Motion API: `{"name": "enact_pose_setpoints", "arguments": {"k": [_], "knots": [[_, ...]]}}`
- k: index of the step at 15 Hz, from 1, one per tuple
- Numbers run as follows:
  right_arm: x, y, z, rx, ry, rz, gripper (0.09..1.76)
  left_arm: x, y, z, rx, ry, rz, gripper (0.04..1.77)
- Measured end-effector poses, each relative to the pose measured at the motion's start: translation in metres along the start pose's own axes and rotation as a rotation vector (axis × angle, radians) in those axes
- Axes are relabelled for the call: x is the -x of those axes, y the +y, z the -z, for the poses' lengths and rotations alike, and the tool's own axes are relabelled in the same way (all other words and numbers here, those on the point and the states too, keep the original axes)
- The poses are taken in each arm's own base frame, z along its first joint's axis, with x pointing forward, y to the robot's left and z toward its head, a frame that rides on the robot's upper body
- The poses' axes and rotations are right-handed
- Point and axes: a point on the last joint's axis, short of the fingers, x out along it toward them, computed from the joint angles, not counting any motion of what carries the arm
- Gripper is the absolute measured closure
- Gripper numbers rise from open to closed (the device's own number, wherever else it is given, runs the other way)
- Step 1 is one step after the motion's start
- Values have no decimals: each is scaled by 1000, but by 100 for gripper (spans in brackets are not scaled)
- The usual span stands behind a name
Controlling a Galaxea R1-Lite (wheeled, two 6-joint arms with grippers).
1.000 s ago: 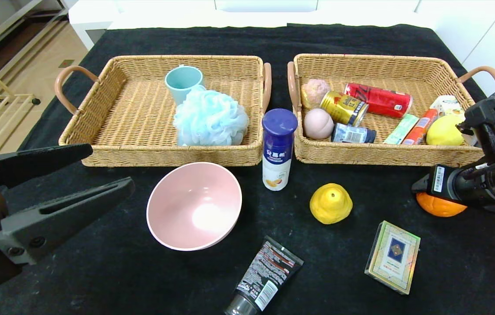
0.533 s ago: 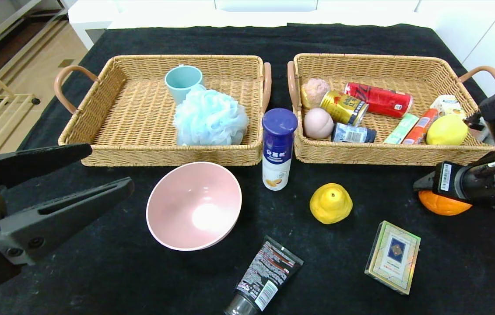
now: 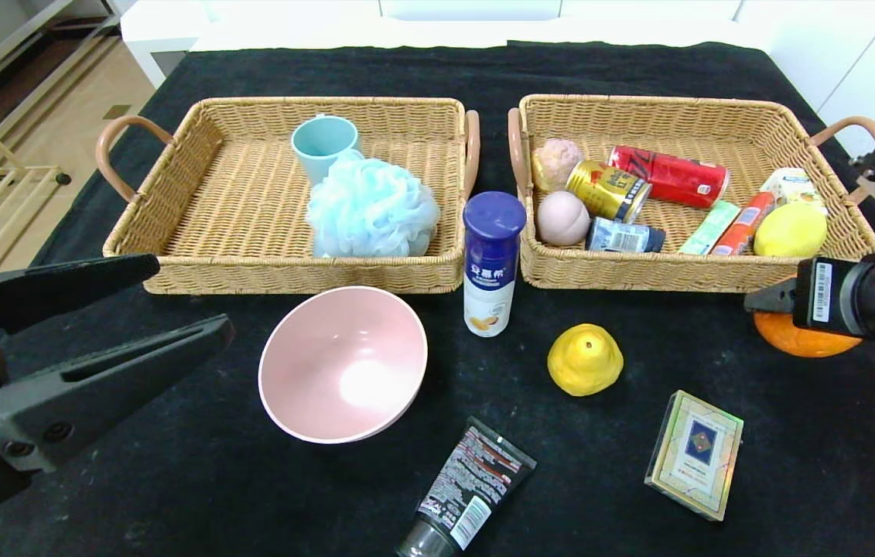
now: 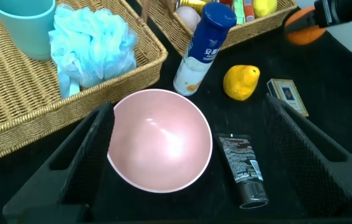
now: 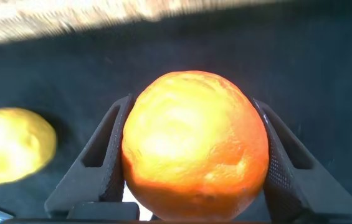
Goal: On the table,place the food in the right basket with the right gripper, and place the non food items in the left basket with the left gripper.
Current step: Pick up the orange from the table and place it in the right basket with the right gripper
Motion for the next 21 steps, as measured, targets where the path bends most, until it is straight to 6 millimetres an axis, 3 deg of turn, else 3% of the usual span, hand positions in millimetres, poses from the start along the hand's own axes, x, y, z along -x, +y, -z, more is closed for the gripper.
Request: {"name": "enact_pose_setpoints", "arguments": {"k": [4,11,16,20,21], "knots": [[-3,13,-29,8,-86,1,62,0,0,0,-13,-1,-1,9],[-39,28,-77,-51,-215,13,62,1,0,0,-19,-6,0,9],[-70,31,-84,-84,-266,49,62,2,-1,0,-26,-7,2,9],[-77,32,-82,-77,-259,67,62,3,-1,-1,-28,-14,3,9],[-78,32,-82,-77,-258,69,55,3,-1,-1,-28,-15,2,9]]}}
